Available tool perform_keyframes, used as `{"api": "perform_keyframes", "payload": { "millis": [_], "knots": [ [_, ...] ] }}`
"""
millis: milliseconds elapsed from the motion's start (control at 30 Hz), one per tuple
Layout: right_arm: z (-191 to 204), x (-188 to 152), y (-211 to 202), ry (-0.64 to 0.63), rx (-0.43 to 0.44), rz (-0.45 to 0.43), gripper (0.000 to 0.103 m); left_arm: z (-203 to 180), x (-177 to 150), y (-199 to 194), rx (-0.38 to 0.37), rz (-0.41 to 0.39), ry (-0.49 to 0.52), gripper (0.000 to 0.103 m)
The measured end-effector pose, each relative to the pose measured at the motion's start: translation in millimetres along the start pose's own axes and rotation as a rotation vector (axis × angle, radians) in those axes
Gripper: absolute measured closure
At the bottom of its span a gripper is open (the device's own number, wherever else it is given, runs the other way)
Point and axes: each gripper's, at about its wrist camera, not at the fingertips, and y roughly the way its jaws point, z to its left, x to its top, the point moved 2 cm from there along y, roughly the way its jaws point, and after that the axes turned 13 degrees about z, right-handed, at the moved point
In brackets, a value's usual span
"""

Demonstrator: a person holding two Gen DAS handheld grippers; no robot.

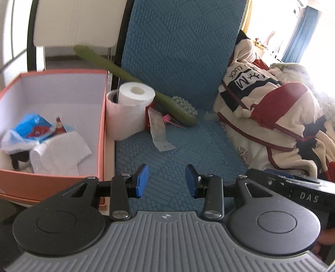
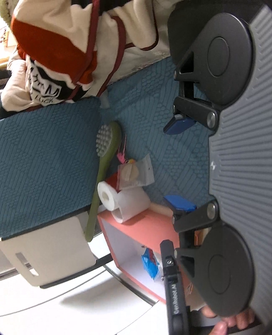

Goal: Organize soft objects
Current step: 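Move both open grippers over the chair seat beside the toilet roll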

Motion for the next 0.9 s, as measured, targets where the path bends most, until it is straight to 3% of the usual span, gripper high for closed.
{"api": "perform_keyframes", "payload": {
  "millis": [200,433,567,767,900],
  "knots": [
    [-22.5,-2.5,20.4,0.029,-0.007,0.009,0.037,2.6,10.4,20.3,0.003,0.006,-0.022,0.058],
    [-33.5,19.8,41.9,0.041,0.052,-0.025,0.037,-5.2,23.5,44.9,-0.006,-0.007,-0.051,0.058],
    [-46.5,33.2,62.8,0.076,0.117,-0.013,0.036,-14.7,27.4,68.3,-0.02,0.022,-0.051,0.058],
    [-63.7,53.7,90.3,0.091,0.171,0.01,0.036,-22.8,31.8,98.6,0.01,0.031,-0.074,0.058],
    [-81.0,66.5,108.2,0.154,0.254,0.045,0.035,-23.1,38.7,114.6,0.033,0.038,-0.106,0.058]
  ]
}}
